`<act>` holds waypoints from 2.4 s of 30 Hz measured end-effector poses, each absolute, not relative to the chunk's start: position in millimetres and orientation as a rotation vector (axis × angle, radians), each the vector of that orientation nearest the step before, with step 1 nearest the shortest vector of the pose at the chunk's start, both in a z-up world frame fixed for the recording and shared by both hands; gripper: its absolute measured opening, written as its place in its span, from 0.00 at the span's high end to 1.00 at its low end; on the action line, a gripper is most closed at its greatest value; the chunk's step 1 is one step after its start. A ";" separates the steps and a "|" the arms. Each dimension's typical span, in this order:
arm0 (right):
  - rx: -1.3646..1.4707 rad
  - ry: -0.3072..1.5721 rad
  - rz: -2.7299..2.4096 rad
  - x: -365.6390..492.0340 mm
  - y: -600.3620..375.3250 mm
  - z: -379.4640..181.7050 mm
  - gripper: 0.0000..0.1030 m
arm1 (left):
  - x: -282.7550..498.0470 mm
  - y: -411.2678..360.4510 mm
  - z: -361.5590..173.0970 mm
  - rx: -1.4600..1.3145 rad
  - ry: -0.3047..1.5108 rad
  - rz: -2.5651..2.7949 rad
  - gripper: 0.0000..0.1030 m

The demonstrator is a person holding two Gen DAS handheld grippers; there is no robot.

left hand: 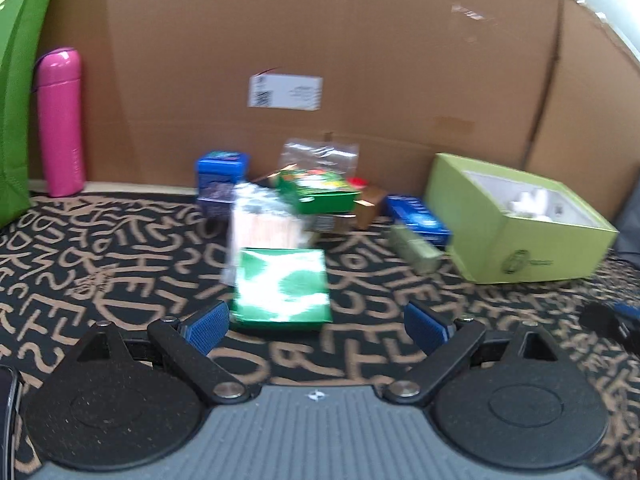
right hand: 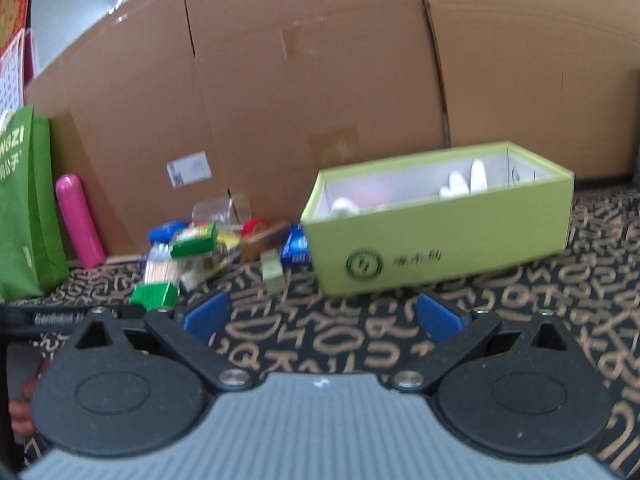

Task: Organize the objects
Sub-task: 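Grasp the plain green box with the left gripper, then grasp the floral green box with the right gripper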

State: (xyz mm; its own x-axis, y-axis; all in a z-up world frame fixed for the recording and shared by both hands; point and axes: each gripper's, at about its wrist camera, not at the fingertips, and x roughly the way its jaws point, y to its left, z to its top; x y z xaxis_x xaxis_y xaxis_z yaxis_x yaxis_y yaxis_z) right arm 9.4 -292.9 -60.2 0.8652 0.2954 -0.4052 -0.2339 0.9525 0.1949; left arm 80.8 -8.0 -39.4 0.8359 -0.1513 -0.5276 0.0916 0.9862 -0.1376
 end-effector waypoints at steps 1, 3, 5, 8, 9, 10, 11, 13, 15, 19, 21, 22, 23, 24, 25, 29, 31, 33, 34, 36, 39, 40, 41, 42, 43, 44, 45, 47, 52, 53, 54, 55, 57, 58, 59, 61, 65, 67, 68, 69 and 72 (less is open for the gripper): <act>0.145 0.459 0.280 8.8 -290.0 -63.9 0.00 | 88.8 -6.3 -42.1 -0.113 0.581 -0.118 0.06; 0.146 0.484 0.295 7.7 -282.9 -69.8 0.00 | 102.5 -5.1 -46.7 -0.125 0.599 -0.117 0.06; 0.130 0.501 0.305 7.4 -275.4 -73.0 0.00 | 115.9 -5.7 -50.9 -0.125 0.618 -0.112 0.06; 0.088 0.509 0.315 9.9 -262.3 -75.2 0.00 | 125.2 -6.0 -56.2 -0.102 0.615 -0.139 0.24; 0.078 0.511 0.321 12.2 -257.6 -75.9 0.00 | 126.1 -5.3 -57.7 -0.092 0.625 -0.144 0.38; 0.069 0.510 0.329 14.7 -253.4 -76.6 0.00 | 126.1 -3.1 -59.1 -0.096 0.633 -0.159 0.37; 0.063 0.508 0.334 17.0 -249.8 -76.8 0.00 | 124.0 0.7 -59.7 -0.109 0.630 -0.170 0.37; 0.049 0.509 0.344 23.3 -241.3 -78.3 0.03 | 118.3 8.9 -58.5 -0.131 0.639 -0.176 0.37; 0.038 0.517 0.361 32.1 -233.4 -79.6 0.07 | 109.3 18.2 -56.3 -0.144 0.637 -0.187 0.37; 0.020 0.511 0.409 54.2 -210.6 -74.7 0.11 | 93.4 29.6 -55.4 -0.093 0.626 -0.178 0.37; -0.009 0.483 0.437 68.1 -193.1 -68.6 0.13 | 90.2 33.3 -56.3 -0.088 0.635 -0.188 0.37; -0.024 0.472 0.452 76.3 -183.3 -66.2 0.14 | 89.7 35.6 -57.1 -0.092 0.638 -0.196 0.37; -0.038 0.464 0.466 85.4 -172.8 -64.1 0.15 | 89.8 37.1 -57.9 -0.097 0.642 -0.203 0.37; -0.052 0.458 0.478 94.7 -162.2 -62.3 0.15 | 89.8 38.3 -58.9 -0.102 0.644 -0.207 0.37; -0.066 0.454 0.488 102.9 -151.8 -61.4 0.15 | 90.1 39.2 -59.7 -0.104 0.645 -0.212 0.37; -0.125 0.439 0.514 135.4 -116.6 -63.9 0.15 | 90.3 40.6 -62.0 -0.100 0.646 -0.232 0.37; -0.124 0.449 0.510 150.9 -106.4 -67.1 0.15 | 91.0 40.9 -63.0 -0.099 0.642 -0.241 0.37; -0.114 0.469 0.516 165.0 -100.0 -70.6 0.17 | 92.9 41.2 -64.8 -0.105 0.645 -0.246 0.36; -0.113 0.482 0.519 170.4 -97.5 -72.4 0.23 | 93.8 41.2 -65.5 -0.105 0.646 -0.249 0.36; -0.121 0.521 0.541 177.1 -95.4 -75.1 0.42 | 93.7 41.4 -65.7 -0.100 0.642 -0.255 0.36; -0.117 0.499 0.528 163.6 -103.5 -73.2 0.42 | 92.8 42.4 -65.8 -0.096 0.640 -0.266 0.37; -0.123 0.498 0.530 156.6 -108.0 -72.1 0.42 | 92.4 42.3 -65.5 -0.092 0.642 -0.269 0.37; -0.128 0.499 0.535 148.5 -113.3 -71.0 0.42 | 91.3 42.1 -65.0 -0.091 0.644 -0.273 0.37; -0.133 0.500 0.541 138.7 -120.3 -70.2 0.42 | 89.5 42.0 -64.7 -0.092 0.648 -0.282 0.37; -0.145 0.509 0.572 128.1 -128.9 -69.8 0.42 | 87.2 41.8 -64.5 -0.093 0.651 -0.296 0.37; -0.151 0.524 0.567 118.5 -137.3 -70.2 0.42 | 84.1 41.1 -64.3 -0.092 0.654 -0.311 0.37; -0.158 0.542 0.562 106.7 -147.6 -71.8 0.42 | 80.2 39.6 -64.1 -0.086 0.657 -0.327 0.37; -0.174 0.578 0.566 81.3 -170.0 -77.6 0.42 | 70.4 34.5 -64.2 -0.067 0.663 -0.366 0.37; -0.202 0.675 0.511 14.8 -225.3 -91.8 0.42 | 41.3 14.5 -63.0 -0.031 0.691 -0.521 0.37; -0.193 0.688 0.499 3.1 -235.4 -93.2 0.41 | 35.7 9.7 -63.2 -0.017 0.692 -0.538 0.36; -0.182 0.691 0.491 -5.7 -243.1 -92.7 0.40 | 31.4 4.2 -63.2 0.004 0.687 -0.539 0.36; -0.174 0.703 0.480 -12.4 -249.0 -92.9 0.38 | 28.7 -1.9 -63.4 0.029 0.685 -0.530 0.34; -0.168 0.705 0.462 -21.6 -255.7 -93.2 0.26 | 27.4 -12.1 -64.8 0.080 0.679 -0.504 0.27; -0.172 0.691 0.457 -24.3 -256.0 -93.1 0.26 | 27.4 -15.2 -65.0 0.096 0.682 -0.487 0.27; -0.182 0.682 0.457 -25.1 -255.6 -93.6 0.26 | 27.9 -17.6 -64.9 0.106 0.685 -0.478 0.27; -0.196 0.667 0.463 -24.5 -252.3 -94.2 0.26 | 28.8 -18.3 -63.4 0.103 0.688 -0.488 0.29; -0.184 0.654 0.486 -18.4 -247.5 -94.7 0.26 | 31.7 -18.8 -61.9 0.085 0.704 -0.492 0.37; -0.180 0.655 0.486 -15.7 -247.1 -96.1 0.26 | 32.8 -21.1 -62.6 0.086 0.705 -0.478 0.34; -0.177 0.658 0.486 -14.8 -247.6 -97.0 0.28 | 34.0 -22.4 -63.2 0.086 0.706 -0.473 0.33; -0.170 0.661 0.488 -14.1 -248.4 -97.8 0.30 | 34.9 -23.9 -63.5 0.091 0.704 -0.470 0.33; -0.154 0.667 0.493 -13.2 -252.0 -99.1 0.36 | 37.8 -29.4 -63.9 0.107 0.700 -0.472 0.34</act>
